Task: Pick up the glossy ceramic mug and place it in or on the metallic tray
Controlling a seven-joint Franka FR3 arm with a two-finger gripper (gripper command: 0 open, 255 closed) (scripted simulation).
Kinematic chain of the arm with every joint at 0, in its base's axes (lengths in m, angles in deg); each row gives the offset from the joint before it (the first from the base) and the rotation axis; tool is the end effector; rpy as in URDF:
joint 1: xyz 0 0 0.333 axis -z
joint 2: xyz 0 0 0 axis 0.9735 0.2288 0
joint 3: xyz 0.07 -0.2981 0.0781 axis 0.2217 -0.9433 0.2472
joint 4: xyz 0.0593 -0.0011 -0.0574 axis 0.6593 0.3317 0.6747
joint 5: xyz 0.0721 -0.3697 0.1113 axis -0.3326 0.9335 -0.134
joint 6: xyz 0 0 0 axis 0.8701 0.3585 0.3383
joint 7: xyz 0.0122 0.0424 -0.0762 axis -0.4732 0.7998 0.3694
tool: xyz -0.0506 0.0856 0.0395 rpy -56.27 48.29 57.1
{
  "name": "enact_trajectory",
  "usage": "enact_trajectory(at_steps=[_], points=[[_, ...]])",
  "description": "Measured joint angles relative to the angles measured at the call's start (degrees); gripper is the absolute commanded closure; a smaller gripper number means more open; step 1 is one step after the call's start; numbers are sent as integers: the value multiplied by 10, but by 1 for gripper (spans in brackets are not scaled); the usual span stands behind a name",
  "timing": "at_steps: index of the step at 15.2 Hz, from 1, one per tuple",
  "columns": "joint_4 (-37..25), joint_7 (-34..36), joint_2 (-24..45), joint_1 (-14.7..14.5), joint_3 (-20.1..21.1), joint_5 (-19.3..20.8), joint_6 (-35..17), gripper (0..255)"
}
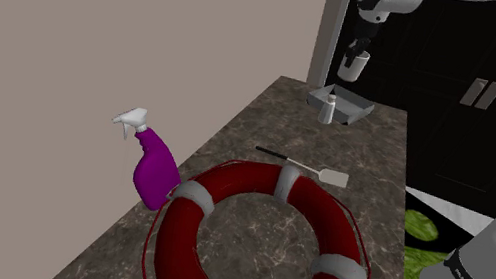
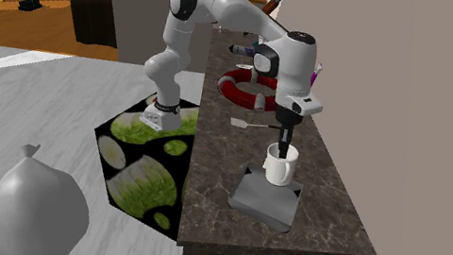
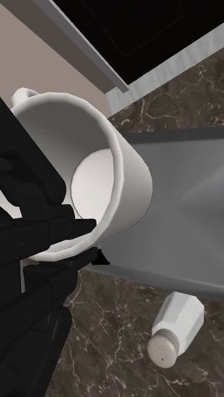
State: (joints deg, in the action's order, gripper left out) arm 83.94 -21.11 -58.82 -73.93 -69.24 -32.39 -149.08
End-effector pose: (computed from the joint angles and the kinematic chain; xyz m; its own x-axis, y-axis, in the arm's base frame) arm 0.5989 -0.2746 0.4802 0.9819 0.1119 0.1527 0.1020 -0.9922 0.0712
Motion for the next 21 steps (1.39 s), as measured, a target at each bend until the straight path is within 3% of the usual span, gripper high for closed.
enact_trajectory(at_steps=[14,21], points=[[65,-16,34,4,9,-22,-95,255],[72,-18,37,4,10,-25,-105,255]])
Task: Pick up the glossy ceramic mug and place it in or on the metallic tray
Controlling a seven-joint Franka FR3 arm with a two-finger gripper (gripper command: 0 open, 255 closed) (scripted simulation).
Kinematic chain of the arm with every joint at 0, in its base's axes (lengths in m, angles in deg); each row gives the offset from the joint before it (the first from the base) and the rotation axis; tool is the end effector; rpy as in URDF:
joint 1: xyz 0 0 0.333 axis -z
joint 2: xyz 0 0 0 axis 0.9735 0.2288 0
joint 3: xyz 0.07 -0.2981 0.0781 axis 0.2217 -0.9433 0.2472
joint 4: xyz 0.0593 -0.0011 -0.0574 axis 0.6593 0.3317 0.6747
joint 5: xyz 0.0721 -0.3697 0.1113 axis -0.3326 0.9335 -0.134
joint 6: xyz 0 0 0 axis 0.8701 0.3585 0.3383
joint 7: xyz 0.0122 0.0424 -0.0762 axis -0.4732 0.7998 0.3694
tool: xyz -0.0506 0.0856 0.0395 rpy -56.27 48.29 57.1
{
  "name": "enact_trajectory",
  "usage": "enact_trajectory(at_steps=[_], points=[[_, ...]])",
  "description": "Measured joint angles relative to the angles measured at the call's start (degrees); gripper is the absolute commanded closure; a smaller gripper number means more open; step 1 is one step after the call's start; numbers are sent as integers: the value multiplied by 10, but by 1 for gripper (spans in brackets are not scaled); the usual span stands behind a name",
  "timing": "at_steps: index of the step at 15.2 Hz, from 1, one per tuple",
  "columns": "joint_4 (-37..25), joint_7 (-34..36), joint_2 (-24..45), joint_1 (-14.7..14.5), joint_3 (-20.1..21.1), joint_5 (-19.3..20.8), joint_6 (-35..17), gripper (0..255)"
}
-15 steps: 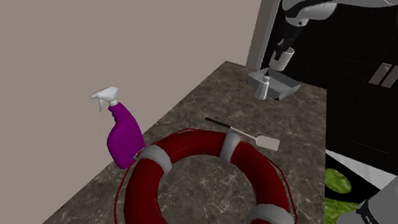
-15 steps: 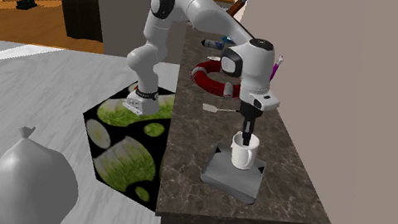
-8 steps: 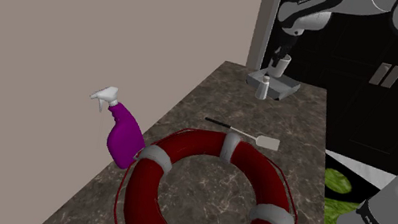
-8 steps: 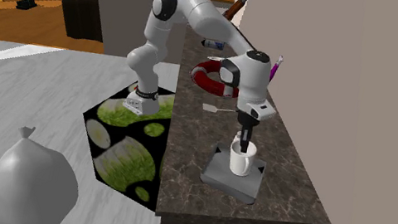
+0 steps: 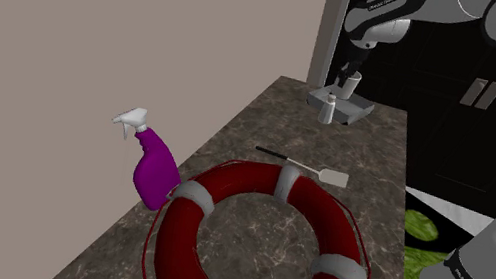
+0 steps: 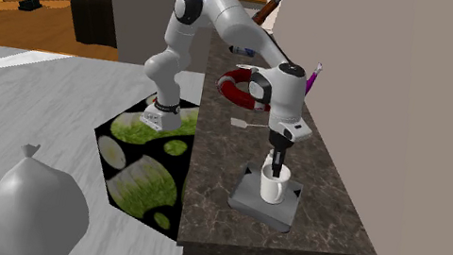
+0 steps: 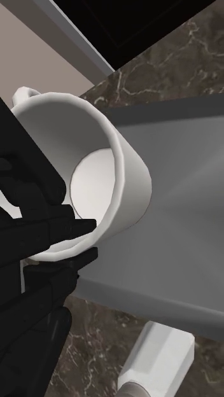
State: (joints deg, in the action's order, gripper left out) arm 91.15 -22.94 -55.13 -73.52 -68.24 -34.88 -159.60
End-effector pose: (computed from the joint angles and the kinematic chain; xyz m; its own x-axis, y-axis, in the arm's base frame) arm 0.6003 -0.2754 0.3976 0.9819 0.1119 0.1527 0.1020 -0.9922 0.0711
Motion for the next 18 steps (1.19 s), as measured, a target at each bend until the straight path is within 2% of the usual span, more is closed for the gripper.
enact_trajectory(at_steps=[1,7,12,18], points=[[0,0,0,0,0,0,0,0],[0,0,0,0,0,0,0,0],[-12,13,-38,-8,-8,21,45,0],[-19,14,-40,-8,-9,22,55,0]])
